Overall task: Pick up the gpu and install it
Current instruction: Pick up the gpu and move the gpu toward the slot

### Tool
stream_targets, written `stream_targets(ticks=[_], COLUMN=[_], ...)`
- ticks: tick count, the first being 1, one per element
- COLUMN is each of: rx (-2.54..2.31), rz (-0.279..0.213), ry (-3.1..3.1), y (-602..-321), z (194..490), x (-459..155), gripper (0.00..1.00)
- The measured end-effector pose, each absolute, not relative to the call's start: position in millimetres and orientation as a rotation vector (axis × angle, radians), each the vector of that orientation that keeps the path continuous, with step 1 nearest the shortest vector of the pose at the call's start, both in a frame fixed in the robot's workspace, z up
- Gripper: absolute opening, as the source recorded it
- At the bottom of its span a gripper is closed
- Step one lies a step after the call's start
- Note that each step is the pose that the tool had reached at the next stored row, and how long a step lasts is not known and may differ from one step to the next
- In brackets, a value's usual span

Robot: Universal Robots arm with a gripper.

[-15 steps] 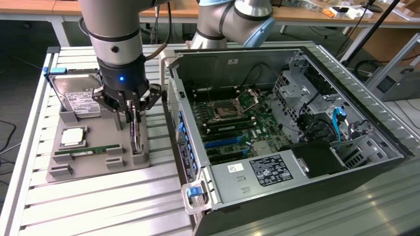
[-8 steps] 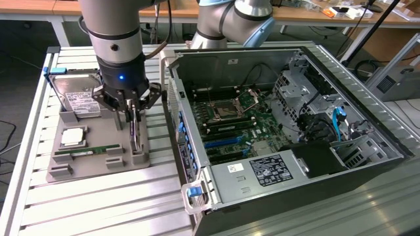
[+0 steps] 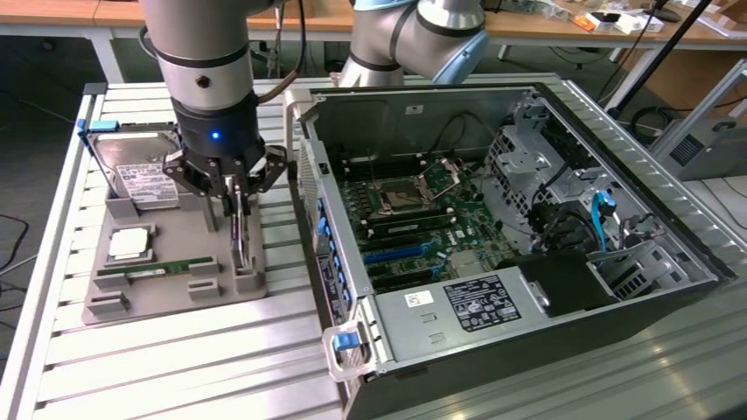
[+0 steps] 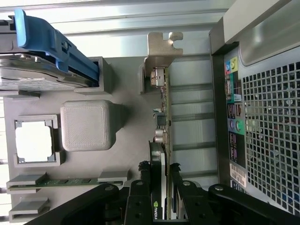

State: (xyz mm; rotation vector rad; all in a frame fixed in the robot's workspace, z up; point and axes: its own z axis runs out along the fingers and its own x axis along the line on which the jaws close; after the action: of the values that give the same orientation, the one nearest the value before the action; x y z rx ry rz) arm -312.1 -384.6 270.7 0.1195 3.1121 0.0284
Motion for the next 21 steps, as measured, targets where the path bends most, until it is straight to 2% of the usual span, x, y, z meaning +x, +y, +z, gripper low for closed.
stream_targets(ticks=[21], rx=[0.119], rz=[0.028], ry=[3.112], y=[-384.6], z=[276.3], x=[-312.1], gripper=[0.27])
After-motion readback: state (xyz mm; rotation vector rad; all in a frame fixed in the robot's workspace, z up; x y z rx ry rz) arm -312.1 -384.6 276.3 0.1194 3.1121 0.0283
